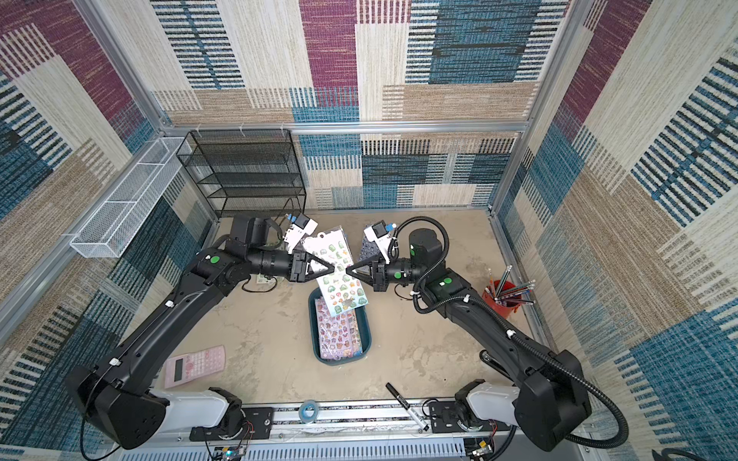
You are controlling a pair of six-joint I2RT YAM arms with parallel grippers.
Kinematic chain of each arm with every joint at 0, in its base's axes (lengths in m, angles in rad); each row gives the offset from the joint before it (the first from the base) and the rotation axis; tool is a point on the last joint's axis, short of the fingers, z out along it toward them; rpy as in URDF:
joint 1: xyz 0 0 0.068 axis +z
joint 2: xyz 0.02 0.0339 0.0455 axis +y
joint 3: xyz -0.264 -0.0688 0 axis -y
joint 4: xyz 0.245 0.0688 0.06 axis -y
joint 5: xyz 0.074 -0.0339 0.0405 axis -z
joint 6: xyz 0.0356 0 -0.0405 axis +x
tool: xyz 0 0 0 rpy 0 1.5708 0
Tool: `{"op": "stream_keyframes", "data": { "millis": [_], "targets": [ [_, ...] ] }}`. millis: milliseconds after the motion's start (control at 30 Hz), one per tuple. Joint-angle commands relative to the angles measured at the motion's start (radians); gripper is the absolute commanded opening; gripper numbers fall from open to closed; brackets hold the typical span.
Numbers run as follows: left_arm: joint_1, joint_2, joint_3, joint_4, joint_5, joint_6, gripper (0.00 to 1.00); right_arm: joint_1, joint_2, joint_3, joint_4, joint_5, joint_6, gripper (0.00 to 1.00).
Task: Take the stickers out of the storage box
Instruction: Pick up the sticker from the storage box, then place the sticker at the center of the board.
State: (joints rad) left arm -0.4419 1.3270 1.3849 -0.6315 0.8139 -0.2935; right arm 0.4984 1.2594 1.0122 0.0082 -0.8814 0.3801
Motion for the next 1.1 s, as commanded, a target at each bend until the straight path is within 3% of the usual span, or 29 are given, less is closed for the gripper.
{"op": "stream_keyframes", "data": {
  "millis": [0, 233, 333, 567, 1067],
  "targets": [
    [0.012, -0.045, 0.004, 0.013, -0.131, -0.012, 0.67, -0.005, 0.015, 0.062, -0.113, 0.186, -0.07, 0.0],
    [0.046, -0.199, -0.058, -0.038, -0.456, -0.004, 0.75, -0.059, 0.088, 0.204, -0.319, 0.634, -0.117, 0.0],
    [0.049, -0.273, -0.093, -0.035, -0.545, 0.003, 0.76, -0.112, 0.137, 0.251, -0.361, 0.717, -0.126, 0.0],
    [0.054, -0.374, -0.148, -0.043, -0.67, 0.015, 0.77, -0.227, 0.281, 0.323, -0.376, 0.728, -0.145, 0.0],
    [0.06, -0.354, -0.18, -0.058, -0.654, 0.033, 0.77, -0.343, 0.68, 0.482, -0.468, 0.695, -0.181, 0.0]
  ]
}}
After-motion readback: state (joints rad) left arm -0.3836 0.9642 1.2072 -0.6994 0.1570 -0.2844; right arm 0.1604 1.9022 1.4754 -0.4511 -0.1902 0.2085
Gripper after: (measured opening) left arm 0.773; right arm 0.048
